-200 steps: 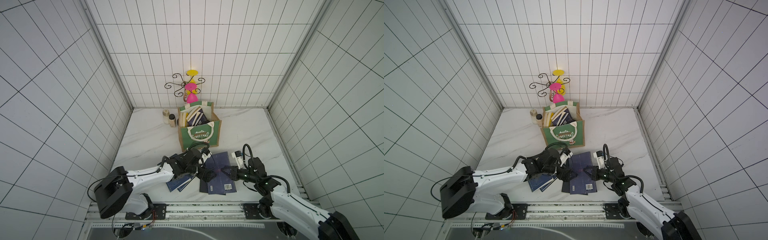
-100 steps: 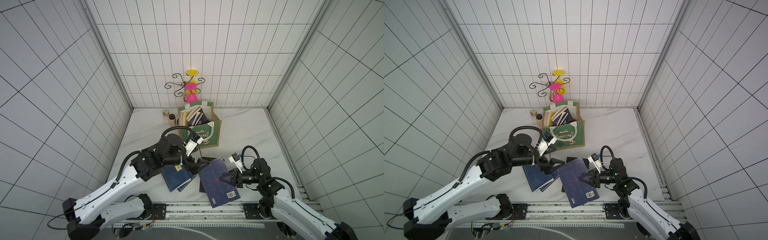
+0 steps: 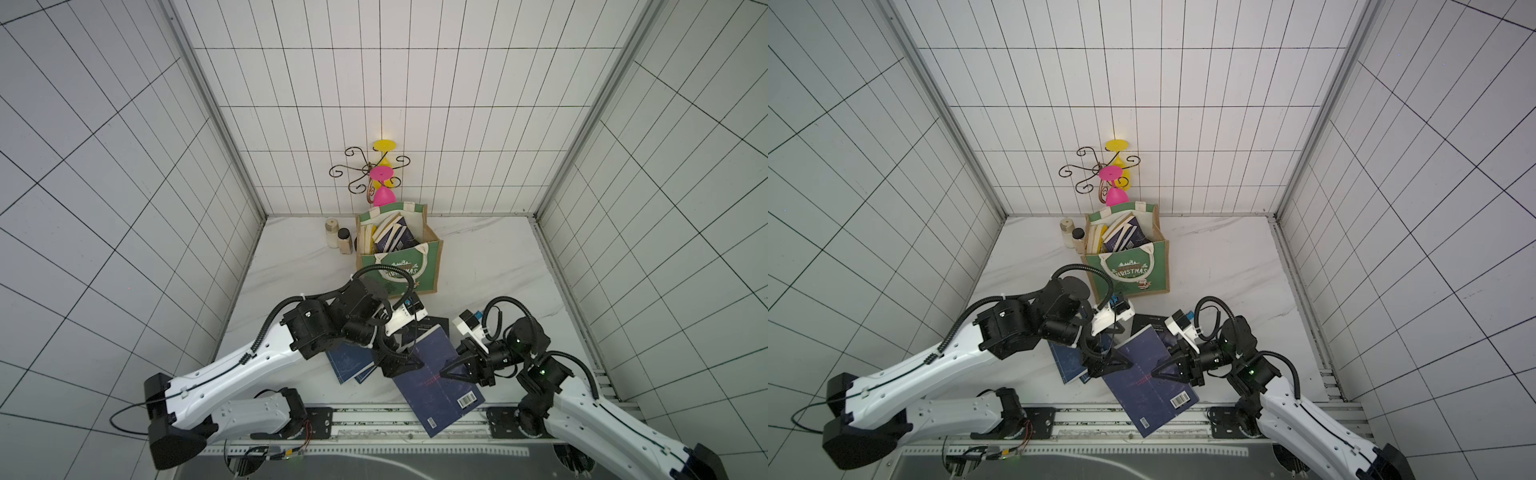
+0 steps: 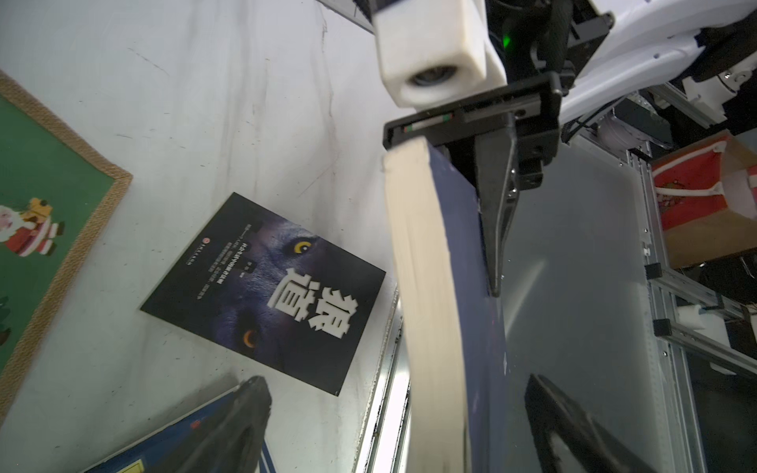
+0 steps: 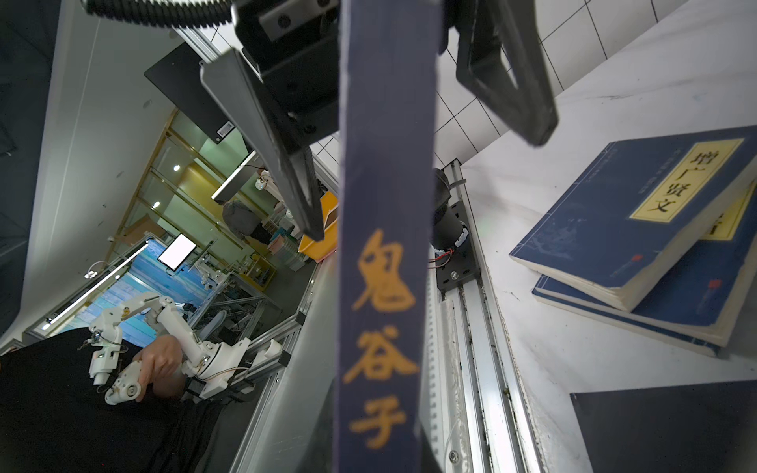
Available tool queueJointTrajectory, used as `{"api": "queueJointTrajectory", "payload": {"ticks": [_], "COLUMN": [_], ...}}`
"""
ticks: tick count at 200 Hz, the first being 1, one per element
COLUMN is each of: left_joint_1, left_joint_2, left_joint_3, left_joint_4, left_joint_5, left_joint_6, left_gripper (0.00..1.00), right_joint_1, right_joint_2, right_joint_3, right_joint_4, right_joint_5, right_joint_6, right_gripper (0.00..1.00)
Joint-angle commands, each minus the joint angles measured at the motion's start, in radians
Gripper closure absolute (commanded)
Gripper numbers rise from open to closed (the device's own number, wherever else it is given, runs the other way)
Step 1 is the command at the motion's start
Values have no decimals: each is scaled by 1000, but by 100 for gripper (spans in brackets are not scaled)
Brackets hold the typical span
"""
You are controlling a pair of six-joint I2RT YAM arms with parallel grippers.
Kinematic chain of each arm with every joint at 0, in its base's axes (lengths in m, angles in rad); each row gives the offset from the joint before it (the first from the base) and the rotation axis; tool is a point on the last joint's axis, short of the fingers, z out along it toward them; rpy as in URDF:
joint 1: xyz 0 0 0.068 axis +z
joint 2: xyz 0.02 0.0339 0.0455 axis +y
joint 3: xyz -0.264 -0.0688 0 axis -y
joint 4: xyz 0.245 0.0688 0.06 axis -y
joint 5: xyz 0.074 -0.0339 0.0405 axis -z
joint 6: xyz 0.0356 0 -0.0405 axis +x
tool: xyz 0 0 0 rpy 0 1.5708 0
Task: Put the books into the canvas bag
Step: Pick up the book from the book, then place the book in the canvas bag.
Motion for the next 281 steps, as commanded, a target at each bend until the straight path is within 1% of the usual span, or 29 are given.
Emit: {"api": "queueJointTrajectory", "payload": {"ticks": [1, 10, 14, 18, 27, 28, 32, 36, 58, 67, 72, 79, 84, 89, 101, 108, 112, 116, 119, 121, 135, 147, 167, 186, 206, 219, 233, 260, 281], "left_joint_1": [-13, -14, -14, -14, -14, -14, -14, -14, -14, -13, -12, -8, -2, 7, 50, 86, 107, 130, 145, 154, 220, 256, 295, 325, 374, 387, 403, 420, 431], "left_joint_2": [-31, -37, -39, -38, -37, -36, -35, -34, -21, -15, -11, -6, -2, 2, 18, 29, 38, 48, 56, 63, 111, 148, 186, 204, 228, 234, 251, 309, 356], "left_joint_3": [-7, -8, -6, -5, 1, 2, 6, 13, 55, 81, 100, 132, 154, 181, 252, 295, 318, 343, 364, 377, 472, 550, 634, 681, 688, 657, 629, 609, 608], "left_joint_4": [-9, -12, -13, -14, -19, -19, -22, -26, -51, -63, -71, -82, -89, -93, -102, -102, -101, -104, -106, -108, -111, -98, -15, 85, 195, 286, 359, 426, 433], "left_joint_5": [43, 37, 29, 23, 13, 12, 3, -10, -62, -91, -112, -152, -177, -201, -213, -210, -203, -195, -192, -192, -193, -206, -261, -328, -367, -403, -408, -422, -416], "left_joint_6": [32, 34, 33, 32, 36, 37, 37, 37, 48, 54, 57, 55, 50, 50, 59, 55, 55, 56, 54, 52, 36, 21, 0, -14, -32, -38, -40, -39, -30], "left_gripper": [18, 33, 36, 45, 74, 76, 91, 100, 100, 100, 100, 100, 100, 100, 100, 100, 100, 100, 100, 100, 100, 100, 100, 100, 100, 100, 100, 100, 100], "right_joint_1": [6, 6, 6, 7, 6, 6, 6, 6, 3, -3, -7, -17, -24, -33, -48, -54, -58, -61, -63, -64, -71, -73, -76, -77, -77, -77, -79, -78, -79], "right_joint_2": [-2, 2, 4, 5, 7, 8, 8, 9, 3, -3, -5, -13, -16, -19, -25, -25, -27, -26, -26, -25, -28, -36, -62, -75, -82, -88, -91, -91, -93], "right_joint_3": [155, 166, 170, 173, 179, 180, 182, 184, 194, 200, 204, 210, 214, 216, 215, 213, 212, 211, 210, 210, 207, 202, 183, 162, 147, 138, 134, 129, 126], "right_joint_4": [-49, -61, -63, -63, -64, -64, -69, -71, -115, -148, -170, -203, -227, -246, -271, -277, -283, -288, -293, -295, -322, -342, -357, -359, -361, -363, -366, -370, -373], "right_joint_5": [-26, -28, -29, -30, -27, -26, -23, -19, 39, 88, 119, 172, 211, 243, 289, 305, 312, 323, 336, 344, 402, 454, 530, 554, 565, 573, 582, 583, 581], "right_joint_6": [-81, -92, -95, -96, -98, -99, -103, -106, -132, -148, -156, -165, -171, -174, -181, -182, -185, -186, -187, -187, -190, -192, -187, -181, -173, -170, -166, -164, -162], "right_gripper": [100, 100, 100, 100, 100, 100, 100, 100, 100, 100, 96, 82, 65, 52, 27, 19, 12, 9, 3, 2, 1, 1, 1, 1, 1, 1, 1, 1, 1]}}
